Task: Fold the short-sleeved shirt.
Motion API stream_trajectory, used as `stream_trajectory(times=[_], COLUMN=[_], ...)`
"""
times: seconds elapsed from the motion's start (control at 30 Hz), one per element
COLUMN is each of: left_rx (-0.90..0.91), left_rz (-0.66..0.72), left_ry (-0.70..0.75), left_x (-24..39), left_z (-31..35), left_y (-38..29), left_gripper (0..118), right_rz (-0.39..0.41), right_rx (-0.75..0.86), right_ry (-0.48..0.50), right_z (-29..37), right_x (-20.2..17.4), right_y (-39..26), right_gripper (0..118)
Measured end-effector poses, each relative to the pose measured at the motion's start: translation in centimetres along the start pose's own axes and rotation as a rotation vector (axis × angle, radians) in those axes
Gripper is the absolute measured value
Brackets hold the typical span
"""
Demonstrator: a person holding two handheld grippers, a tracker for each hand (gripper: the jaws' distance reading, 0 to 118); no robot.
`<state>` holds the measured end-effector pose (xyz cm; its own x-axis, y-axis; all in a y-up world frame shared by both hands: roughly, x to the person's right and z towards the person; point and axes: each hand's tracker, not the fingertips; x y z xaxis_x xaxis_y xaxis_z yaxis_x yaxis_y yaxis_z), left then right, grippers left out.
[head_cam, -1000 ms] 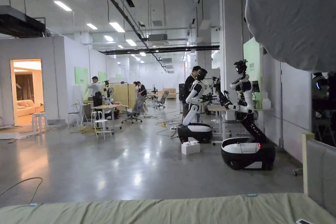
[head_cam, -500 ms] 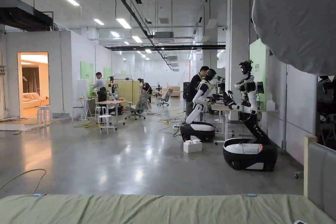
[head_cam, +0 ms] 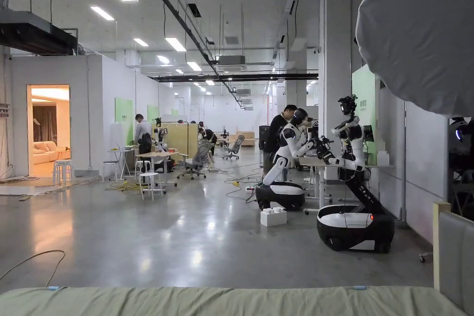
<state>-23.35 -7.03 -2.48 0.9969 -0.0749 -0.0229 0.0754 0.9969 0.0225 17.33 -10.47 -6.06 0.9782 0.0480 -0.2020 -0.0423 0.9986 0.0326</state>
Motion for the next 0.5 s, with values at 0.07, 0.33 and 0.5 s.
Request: stream_trajectory(times=[0.07, 0.33, 0.5], left_rx=[0.005, 0.015, 0.050], left_rz=[-0.002, 0.023, 0.039], left_ry=[0.002, -0.011, -0.008], left_x=[0.07, 0.44, 0.15], left_z=[0.04, -0.02, 0.19], left_y=[0.01, -0.23, -0.38], left_gripper=[3, 74, 118], right_rz=[-0.002, -0.009, -0.019], right_rx=[0.002, 0.009, 0.023], right_ry=[0.006, 0.010, -0.001], right_z=[0.09, 0.38, 0.47], right_x=[-0.07, -0.24, -0.38], right_y=[0.03, 0.29, 0.66], right_gripper=[1, 79, 113])
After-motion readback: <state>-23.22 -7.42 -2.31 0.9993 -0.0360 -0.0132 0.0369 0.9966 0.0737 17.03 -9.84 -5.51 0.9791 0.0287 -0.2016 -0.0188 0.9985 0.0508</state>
